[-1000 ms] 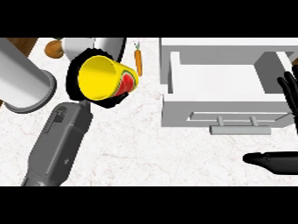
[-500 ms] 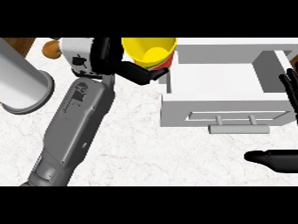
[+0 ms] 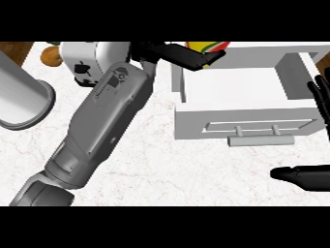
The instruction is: Pick up the cup, place it into the drawer and close the drawer
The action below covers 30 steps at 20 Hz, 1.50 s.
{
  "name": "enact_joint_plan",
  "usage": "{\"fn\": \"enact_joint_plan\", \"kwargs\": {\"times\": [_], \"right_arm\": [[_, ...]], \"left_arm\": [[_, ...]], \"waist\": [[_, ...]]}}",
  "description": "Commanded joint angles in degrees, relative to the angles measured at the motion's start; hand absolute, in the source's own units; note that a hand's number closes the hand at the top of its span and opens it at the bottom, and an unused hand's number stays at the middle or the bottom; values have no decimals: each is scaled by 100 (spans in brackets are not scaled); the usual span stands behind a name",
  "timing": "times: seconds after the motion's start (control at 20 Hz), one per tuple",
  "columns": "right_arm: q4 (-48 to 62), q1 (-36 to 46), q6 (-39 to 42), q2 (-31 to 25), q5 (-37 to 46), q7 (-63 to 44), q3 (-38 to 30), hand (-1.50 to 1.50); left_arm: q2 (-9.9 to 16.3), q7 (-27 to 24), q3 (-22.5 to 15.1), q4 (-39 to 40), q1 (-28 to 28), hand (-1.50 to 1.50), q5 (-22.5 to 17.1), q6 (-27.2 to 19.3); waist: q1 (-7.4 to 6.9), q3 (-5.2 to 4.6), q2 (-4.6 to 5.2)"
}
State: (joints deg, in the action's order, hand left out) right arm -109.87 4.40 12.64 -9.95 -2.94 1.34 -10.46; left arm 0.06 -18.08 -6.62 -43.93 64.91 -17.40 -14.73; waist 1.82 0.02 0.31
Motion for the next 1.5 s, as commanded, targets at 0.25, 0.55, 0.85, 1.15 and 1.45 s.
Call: {"fn": "enact_joint_plan", "kwargs": {"times": [0.25, 0.55, 0.85, 1.15, 1.45], "right_arm": [[425, 362, -43, 21, 189, 85, 127, -150], [369, 81, 78, 29, 14, 265, -1, -150], [245, 13, 145, 54, 98, 289, 163, -150], [229, 100, 167, 47, 13, 277, 139, -150], [533, 267, 200, -23, -31, 342, 24, -150]], "left_arm": [[-6, -385, -809, 1349, 488, 150, -941, -398], [-6, -174, -1492, 1513, 795, 150, -1474, -565], [-6, -87, -2152, 2086, 787, 150, -1323, -763], [-6, 364, -2805, 2046, 946, -150, -1564, -995], [-6, 268, -3302, 1805, 719, -150, -1616, -1373]], "waist": [[112, 2, 38], [140, 3, 27], [207, 5, 59], [373, 8, 77], [289, 6, 73]]}}
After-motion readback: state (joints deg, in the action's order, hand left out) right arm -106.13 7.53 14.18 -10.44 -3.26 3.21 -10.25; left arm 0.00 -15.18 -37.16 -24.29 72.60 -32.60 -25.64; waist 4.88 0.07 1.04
